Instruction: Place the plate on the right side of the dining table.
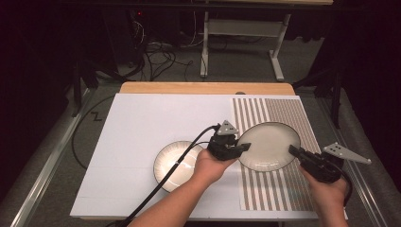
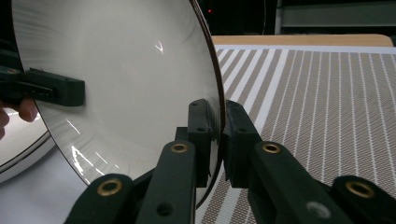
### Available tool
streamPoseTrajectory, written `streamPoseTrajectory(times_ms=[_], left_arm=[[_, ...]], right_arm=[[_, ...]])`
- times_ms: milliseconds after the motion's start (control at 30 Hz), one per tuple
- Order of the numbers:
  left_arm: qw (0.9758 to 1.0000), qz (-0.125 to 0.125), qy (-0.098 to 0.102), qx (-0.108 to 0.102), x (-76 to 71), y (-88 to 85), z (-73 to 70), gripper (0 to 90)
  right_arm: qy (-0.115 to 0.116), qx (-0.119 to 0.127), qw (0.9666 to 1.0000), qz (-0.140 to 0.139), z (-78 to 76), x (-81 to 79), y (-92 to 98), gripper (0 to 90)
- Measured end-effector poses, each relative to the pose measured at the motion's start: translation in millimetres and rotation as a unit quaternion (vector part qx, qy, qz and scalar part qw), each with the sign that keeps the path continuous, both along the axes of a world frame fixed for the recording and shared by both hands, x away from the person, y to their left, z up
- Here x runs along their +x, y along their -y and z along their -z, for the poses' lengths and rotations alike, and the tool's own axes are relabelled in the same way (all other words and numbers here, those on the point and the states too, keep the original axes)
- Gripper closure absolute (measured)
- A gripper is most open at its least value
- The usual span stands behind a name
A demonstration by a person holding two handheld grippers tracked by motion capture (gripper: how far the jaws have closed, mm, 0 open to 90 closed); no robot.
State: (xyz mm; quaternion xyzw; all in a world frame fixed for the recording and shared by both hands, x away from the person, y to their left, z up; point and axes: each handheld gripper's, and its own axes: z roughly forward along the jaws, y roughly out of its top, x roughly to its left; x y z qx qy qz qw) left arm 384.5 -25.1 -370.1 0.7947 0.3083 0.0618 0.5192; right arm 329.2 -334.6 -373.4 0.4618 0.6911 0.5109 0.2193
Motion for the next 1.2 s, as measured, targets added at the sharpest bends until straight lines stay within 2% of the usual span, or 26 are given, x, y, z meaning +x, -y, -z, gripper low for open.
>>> streamPoseTrajectory(times_ms=[167, 600, 1200], left_arm=[[1.0000, 0.000, -0.002, 0.001, 5.5, 12.6, 3.8, 73.6], [0.9999, -0.007, -0.007, 0.010, 23.5, 45.2, 18.1, 70.6], [0.9993, -0.017, -0.024, 0.023, 37.4, 57.3, 30.1, 68.6]], right_arm=[[0.000, 0.007, 0.9999, 0.013, 0.7, 0.4, 9.9, 85.7], [-0.006, -0.006, 0.9984, 0.056, 9.7, 7.1, 30.6, 85.6], [-0.011, -0.019, 0.9974, 0.069, 20.0, 18.6, 37.0, 85.6]])
